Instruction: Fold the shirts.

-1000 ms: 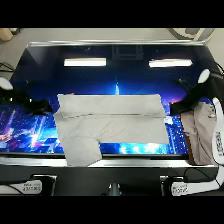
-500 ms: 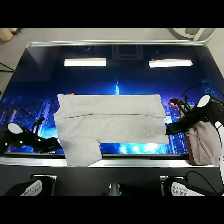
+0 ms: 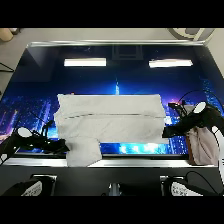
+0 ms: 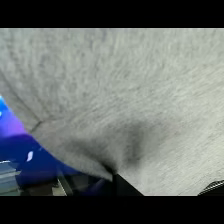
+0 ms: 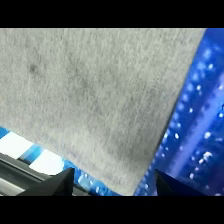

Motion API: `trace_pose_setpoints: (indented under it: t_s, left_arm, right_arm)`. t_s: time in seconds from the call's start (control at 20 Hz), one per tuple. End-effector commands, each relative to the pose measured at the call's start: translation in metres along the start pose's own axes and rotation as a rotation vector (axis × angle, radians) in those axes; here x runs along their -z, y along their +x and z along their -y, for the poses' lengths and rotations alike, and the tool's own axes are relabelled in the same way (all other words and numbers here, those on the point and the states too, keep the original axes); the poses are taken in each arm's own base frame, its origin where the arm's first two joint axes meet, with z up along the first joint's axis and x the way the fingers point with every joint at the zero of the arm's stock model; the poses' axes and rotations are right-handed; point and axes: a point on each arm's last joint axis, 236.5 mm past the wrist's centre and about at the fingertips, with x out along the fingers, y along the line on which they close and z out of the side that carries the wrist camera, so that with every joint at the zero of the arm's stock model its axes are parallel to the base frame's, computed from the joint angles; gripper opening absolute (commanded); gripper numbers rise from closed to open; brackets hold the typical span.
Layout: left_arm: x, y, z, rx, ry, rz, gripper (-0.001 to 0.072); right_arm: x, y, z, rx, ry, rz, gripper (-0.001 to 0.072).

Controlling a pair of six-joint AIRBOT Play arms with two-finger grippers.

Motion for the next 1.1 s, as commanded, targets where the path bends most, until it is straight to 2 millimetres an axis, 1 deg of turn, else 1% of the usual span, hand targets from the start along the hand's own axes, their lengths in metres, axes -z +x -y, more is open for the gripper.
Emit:
trace_pose_setpoints:
  t_s: [0.0, 0.1, 0.2, 0.3, 0.35, 0.4, 0.45, 0.5, 0.6, 0.7, 0.85, 1.0, 1.05]
  left_arm:
    - [-0.001, 0.000, 0.004, 0.007, 0.006, 0.004, 0.0028]
    - [-0.003, -0.004, 0.006, 0.007, 0.023, 0.021, 0.0028]
    - [-0.005, -0.007, 0.009, 0.008, 0.033, 0.032, 0.0028]
    - [-0.005, -0.008, 0.009, 0.008, 0.038, 0.040, 0.0028]
    - [-0.005, -0.008, 0.009, 0.008, 0.038, 0.040, 0.0028]
    - [-0.005, -0.008, 0.009, 0.008, 0.038, 0.040, 0.0028]
    - [-0.005, -0.008, 0.009, 0.008, 0.038, 0.040, 0.0028]
    - [-0.005, -0.008, 0.009, 0.008, 0.041, 0.040, 0.0028]
    - [-0.005, -0.008, 0.009, 0.008, 0.047, 0.040, 0.0028]
    - [-0.006, -0.008, 0.009, 0.007, 0.049, 0.043, 0.0029]
    - [-0.006, -0.008, 0.009, 0.008, 0.049, 0.043, 0.0028]
    - [-0.006, -0.008, 0.009, 0.008, 0.049, 0.043, 0.0028]
    - [-0.006, -0.008, 0.009, 0.008, 0.049, 0.043, 0.0028]
  right_arm:
    - [-0.006, 0.012, -0.003, -0.028, 0.030, 0.027, 0.0539]
    - [0.000, 0.018, -0.004, -0.050, 0.036, -0.010, 0.0539]
    - [0.004, 0.018, -0.005, -0.053, 0.013, -0.027, 0.0525]
    - [0.005, 0.013, -0.006, -0.047, -0.020, -0.022, 0.0527]
    - [0.005, 0.008, -0.003, -0.023, -0.030, -0.018, 0.0530]
    - [0.006, 0.001, 0.000, -0.007, -0.037, -0.021, 0.0555]
    - [0.007, -0.005, 0.001, -0.006, -0.027, -0.011, 0.0556]
    - [0.010, -0.008, 0.004, -0.013, -0.003, -0.011, 0.0556]
    - [0.024, -0.008, 0.005, -0.044, 0.033, -0.047, 0.0555]
    - [0.031, 0.004, 0.002, -0.074, 0.055, -0.070, 0.0554]
    - [0.024, 0.024, -0.008, -0.141, 0.108, -0.033, 0.0544]
    - [0.014, 0.034, -0.019, -0.212, 0.147, -0.010, 0.0517]
    - [0.012, 0.036, -0.018, -0.212, 0.153, -0.002, 0.0419]
